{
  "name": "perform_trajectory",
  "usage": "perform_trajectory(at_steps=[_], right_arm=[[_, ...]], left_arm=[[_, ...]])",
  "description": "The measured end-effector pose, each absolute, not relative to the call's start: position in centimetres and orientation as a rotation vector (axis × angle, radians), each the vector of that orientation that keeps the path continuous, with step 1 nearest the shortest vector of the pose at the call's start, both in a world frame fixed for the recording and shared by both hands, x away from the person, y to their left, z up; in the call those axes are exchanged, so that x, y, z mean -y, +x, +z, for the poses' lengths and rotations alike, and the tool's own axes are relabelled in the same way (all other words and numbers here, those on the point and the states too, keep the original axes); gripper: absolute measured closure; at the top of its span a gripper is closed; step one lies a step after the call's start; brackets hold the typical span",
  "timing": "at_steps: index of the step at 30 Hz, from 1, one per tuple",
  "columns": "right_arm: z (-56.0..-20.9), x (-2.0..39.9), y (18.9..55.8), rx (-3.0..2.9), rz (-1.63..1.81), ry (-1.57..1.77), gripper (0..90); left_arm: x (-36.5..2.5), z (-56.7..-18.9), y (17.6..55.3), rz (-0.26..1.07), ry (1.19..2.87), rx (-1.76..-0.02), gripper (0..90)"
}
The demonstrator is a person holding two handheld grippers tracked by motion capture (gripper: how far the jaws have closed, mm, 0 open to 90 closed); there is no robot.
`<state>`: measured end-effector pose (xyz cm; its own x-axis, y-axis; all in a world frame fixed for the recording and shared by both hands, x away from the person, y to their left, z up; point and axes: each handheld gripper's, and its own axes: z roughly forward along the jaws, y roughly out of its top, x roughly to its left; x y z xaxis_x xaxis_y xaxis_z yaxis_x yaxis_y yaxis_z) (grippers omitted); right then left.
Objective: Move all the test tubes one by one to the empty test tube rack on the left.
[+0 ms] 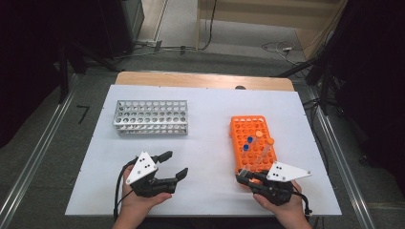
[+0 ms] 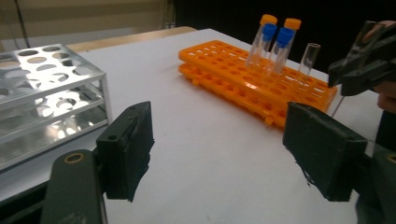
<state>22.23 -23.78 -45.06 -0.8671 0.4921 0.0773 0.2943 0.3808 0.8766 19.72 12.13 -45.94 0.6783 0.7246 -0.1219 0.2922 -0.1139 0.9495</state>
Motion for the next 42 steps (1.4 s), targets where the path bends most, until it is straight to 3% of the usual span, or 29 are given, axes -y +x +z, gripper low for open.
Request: perform_trajectory(at_steps=[22, 42], right_arm=[[-46.9, 18.3, 21.5, -2.531, 1.423, 0.618, 73.9], [-47.2, 17.0, 20.6, -2.592, 1.451, 0.518, 73.9]], left_arm=[[-7.2, -45.8, 19.3, 0.218, 1.751, -0.633, 55.3], [-5.1, -46.0, 19.1, 0.166, 1.793, -0.561, 73.1]])
